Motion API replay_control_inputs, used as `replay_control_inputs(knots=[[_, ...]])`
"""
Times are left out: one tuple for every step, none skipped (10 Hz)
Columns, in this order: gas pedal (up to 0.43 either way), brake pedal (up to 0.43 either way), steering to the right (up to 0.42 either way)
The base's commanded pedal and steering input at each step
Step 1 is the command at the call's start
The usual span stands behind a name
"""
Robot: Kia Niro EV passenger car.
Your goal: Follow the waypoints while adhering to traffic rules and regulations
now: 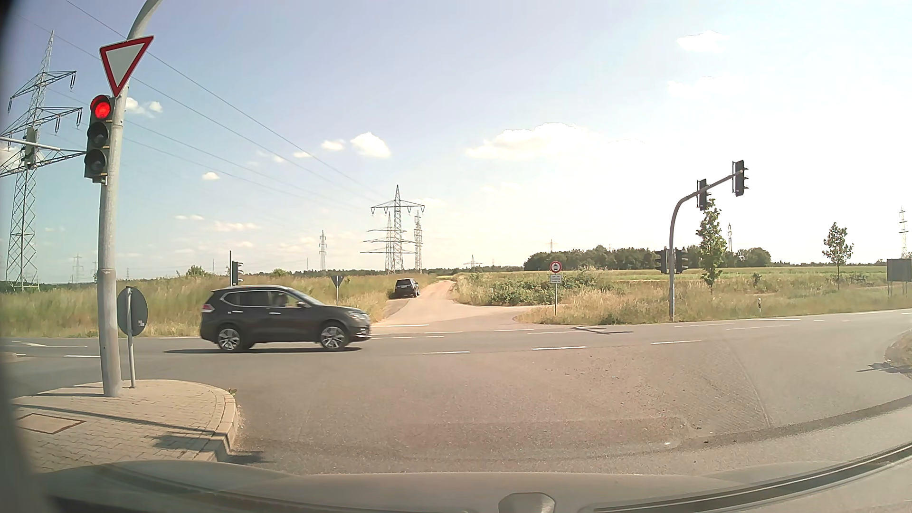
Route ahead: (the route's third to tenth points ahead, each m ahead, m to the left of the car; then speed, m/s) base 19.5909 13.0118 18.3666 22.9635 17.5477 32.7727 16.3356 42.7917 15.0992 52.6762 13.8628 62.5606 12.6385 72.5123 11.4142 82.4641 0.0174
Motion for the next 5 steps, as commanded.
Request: replay_control_inputs(knots=[[0.000, 0.274, -0.020], [0.000, 0.274, -0.020], [0.000, 0.274, -0.020], [0.000, 0.274, -0.020], [0.000, 0.274, -0.020]])
